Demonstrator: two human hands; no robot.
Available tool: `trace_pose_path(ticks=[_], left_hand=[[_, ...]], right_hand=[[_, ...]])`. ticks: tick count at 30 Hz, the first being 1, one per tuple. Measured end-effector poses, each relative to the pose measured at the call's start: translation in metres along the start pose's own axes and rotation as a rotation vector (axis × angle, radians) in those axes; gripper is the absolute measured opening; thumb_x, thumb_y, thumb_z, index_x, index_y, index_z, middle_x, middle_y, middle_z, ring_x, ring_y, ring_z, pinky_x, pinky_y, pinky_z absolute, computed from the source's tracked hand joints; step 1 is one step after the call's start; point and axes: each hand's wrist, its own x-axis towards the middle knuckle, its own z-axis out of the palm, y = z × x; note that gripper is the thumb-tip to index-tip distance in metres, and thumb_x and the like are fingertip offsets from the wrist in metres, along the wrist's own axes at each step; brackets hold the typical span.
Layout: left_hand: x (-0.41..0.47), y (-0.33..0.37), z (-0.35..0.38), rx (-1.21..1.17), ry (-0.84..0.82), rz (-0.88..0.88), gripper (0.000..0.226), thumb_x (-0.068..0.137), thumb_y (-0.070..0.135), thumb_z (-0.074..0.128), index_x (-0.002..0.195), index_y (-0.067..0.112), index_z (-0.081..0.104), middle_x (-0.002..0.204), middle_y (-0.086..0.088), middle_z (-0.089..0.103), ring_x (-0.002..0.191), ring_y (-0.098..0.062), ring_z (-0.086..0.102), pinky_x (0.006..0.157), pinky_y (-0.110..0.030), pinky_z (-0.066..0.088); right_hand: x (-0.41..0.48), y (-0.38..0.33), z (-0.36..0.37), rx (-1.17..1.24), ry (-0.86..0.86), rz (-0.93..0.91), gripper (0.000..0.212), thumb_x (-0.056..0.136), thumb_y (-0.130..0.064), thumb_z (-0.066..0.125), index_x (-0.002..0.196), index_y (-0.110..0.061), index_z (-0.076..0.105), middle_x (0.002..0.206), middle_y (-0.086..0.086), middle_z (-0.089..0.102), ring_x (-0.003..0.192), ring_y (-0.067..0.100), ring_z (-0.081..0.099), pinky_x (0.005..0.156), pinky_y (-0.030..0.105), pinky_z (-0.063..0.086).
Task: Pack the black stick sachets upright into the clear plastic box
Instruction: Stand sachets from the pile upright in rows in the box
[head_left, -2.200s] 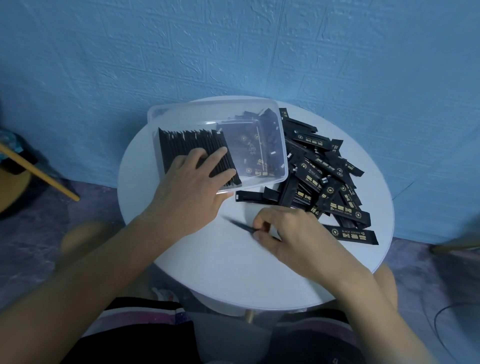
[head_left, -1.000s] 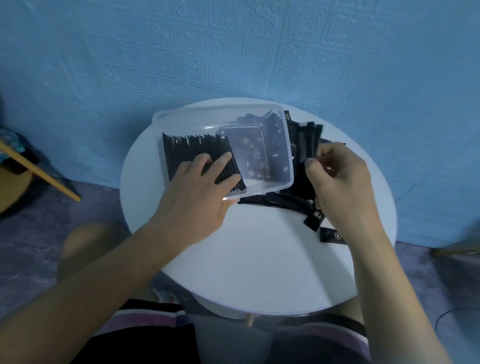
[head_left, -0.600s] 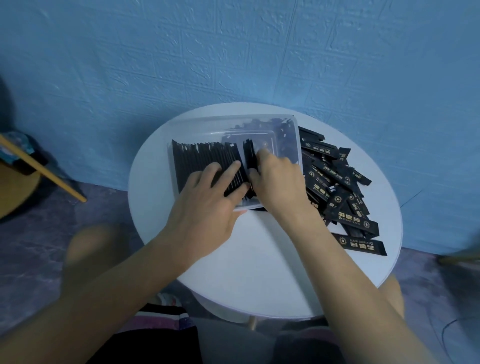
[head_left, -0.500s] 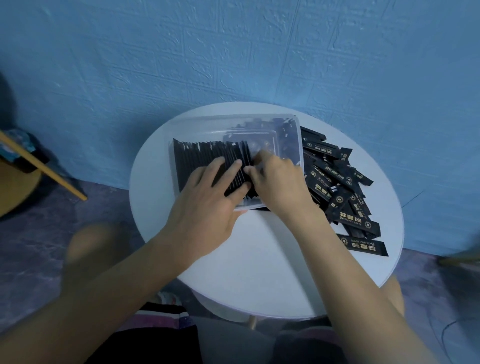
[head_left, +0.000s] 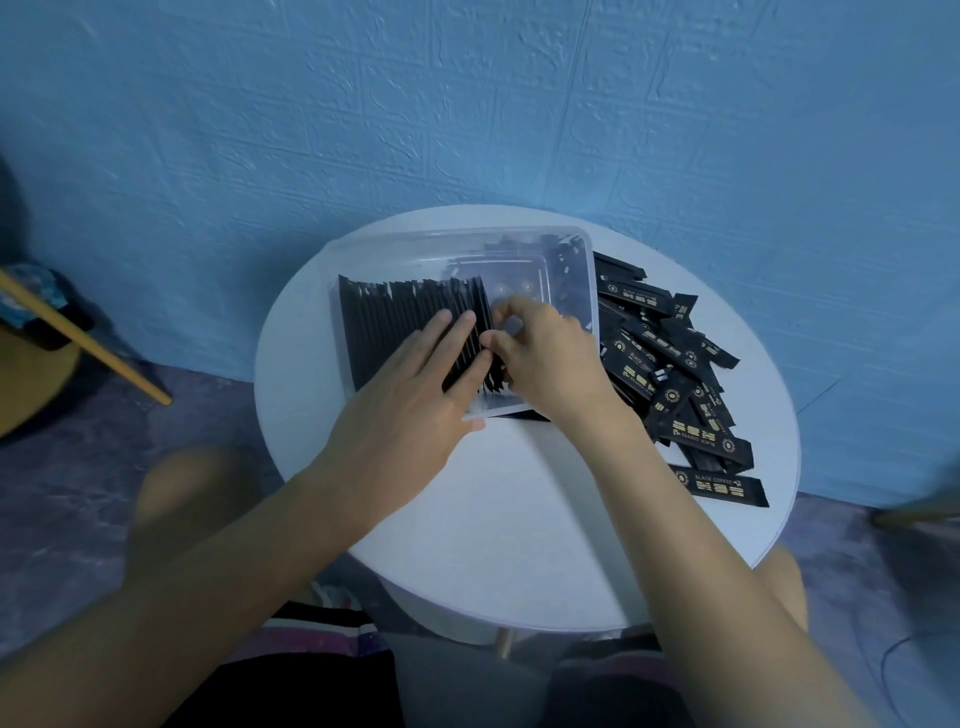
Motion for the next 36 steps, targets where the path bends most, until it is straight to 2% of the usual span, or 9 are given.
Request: trace_pose_path(ticks=[4, 6, 8, 12, 16, 20, 24, 28, 36], left_hand=[[0.001, -0.003, 0.0, -0.008, -0.006, 0.009, 0.064, 0.092, 0.038, 0.065, 0.146, 0.005, 0.051, 0.16, -0.023, 0.033, 0.148, -0.041, 0.033, 0.117, -0.053, 0.036], [0.001, -0.004, -0.001, -0.018, -0.009, 0.013, 0.061, 0.094, 0.039, 0.06, 0.146, 0.008, 0.051, 0.161, -0.022, 0.032, 0.148, -0.04, 0.031, 0.117, -0.054, 0.035], [0.001, -0.004, -0.002, -0.018, -0.007, 0.014, 0.06, 0.095, 0.039, 0.057, 0.147, 0.011, 0.051, 0.161, -0.022, 0.032, 0.148, -0.04, 0.031, 0.118, -0.054, 0.034], [0.001, -0.003, -0.002, -0.02, -0.009, 0.016, 0.059, 0.096, 0.037, 0.06, 0.148, 0.013, 0.049, 0.161, -0.021, 0.032, 0.148, -0.041, 0.031, 0.118, -0.054, 0.032], [0.002, -0.003, -0.004, -0.021, -0.009, 0.012, 0.056, 0.096, 0.038, 0.058, 0.146, 0.012, 0.053, 0.16, -0.021, 0.034, 0.147, -0.04, 0.031, 0.118, -0.052, 0.032], [0.006, -0.007, -0.008, -0.006, -0.019, 0.035, 0.054, 0.094, 0.038, 0.057, 0.144, 0.017, 0.055, 0.157, -0.02, 0.039, 0.143, -0.042, 0.038, 0.112, -0.054, 0.037], [0.01, -0.008, -0.012, 0.016, -0.033, 0.042, 0.051, 0.093, 0.04, 0.055, 0.14, 0.022, 0.059, 0.151, -0.018, 0.045, 0.134, -0.042, 0.044, 0.102, -0.054, 0.042], [0.014, -0.008, -0.013, 0.032, -0.031, 0.034, 0.05, 0.09, 0.043, 0.063, 0.136, 0.025, 0.059, 0.147, -0.015, 0.047, 0.127, -0.04, 0.046, 0.094, -0.053, 0.042], [0.011, -0.005, -0.01, 0.053, -0.011, 0.024, 0.049, 0.093, 0.041, 0.06, 0.139, 0.023, 0.056, 0.16, -0.01, 0.034, 0.13, -0.039, 0.043, 0.097, -0.051, 0.039]], right_hand=[[-0.001, -0.001, -0.001, -0.01, -0.017, 0.001, 0.015, 0.099, -0.032, 0.057, 0.112, -0.025, 0.062, 0.081, -0.002, 0.066, 0.091, 0.029, 0.066, 0.071, 0.03, 0.037], [-0.003, -0.003, -0.003, -0.031, -0.024, 0.003, 0.019, 0.102, -0.029, 0.052, 0.116, -0.024, 0.064, 0.09, 0.002, 0.071, 0.098, 0.03, 0.064, 0.071, 0.029, 0.032], [-0.003, -0.003, -0.004, -0.035, -0.033, 0.009, 0.02, 0.102, -0.024, 0.051, 0.116, -0.023, 0.065, 0.099, 0.004, 0.074, 0.099, 0.03, 0.065, 0.073, 0.031, 0.037], [-0.001, -0.003, -0.003, -0.005, -0.049, 0.025, 0.018, 0.1, -0.02, 0.053, 0.114, -0.024, 0.065, 0.094, 0.002, 0.075, 0.088, 0.028, 0.07, 0.082, 0.033, 0.051], [-0.002, -0.002, -0.005, -0.025, -0.055, 0.024, 0.021, 0.101, -0.019, 0.051, 0.117, -0.023, 0.064, 0.097, 0.002, 0.073, 0.087, 0.023, 0.06, 0.073, 0.029, 0.037], [-0.001, -0.002, -0.005, -0.032, -0.091, 0.034, 0.025, 0.1, -0.015, 0.048, 0.117, -0.023, 0.065, 0.102, 0.005, 0.074, 0.101, 0.031, 0.062, 0.075, 0.029, 0.035], [0.0, -0.002, -0.006, -0.052, -0.14, 0.032, 0.041, 0.09, -0.004, 0.051, 0.124, -0.025, 0.063, 0.109, 0.004, 0.073, 0.107, 0.032, 0.06, 0.078, 0.029, 0.038], [0.0, -0.001, -0.007, -0.041, -0.158, 0.039, 0.046, 0.089, -0.003, 0.052, 0.127, -0.025, 0.062, 0.109, 0.006, 0.072, 0.108, 0.032, 0.061, 0.081, 0.029, 0.041], [-0.001, -0.001, -0.007, -0.039, -0.156, 0.036, 0.041, 0.093, -0.005, 0.05, 0.126, -0.026, 0.061, 0.11, 0.008, 0.072, 0.109, 0.032, 0.061, 0.081, 0.03, 0.044]])
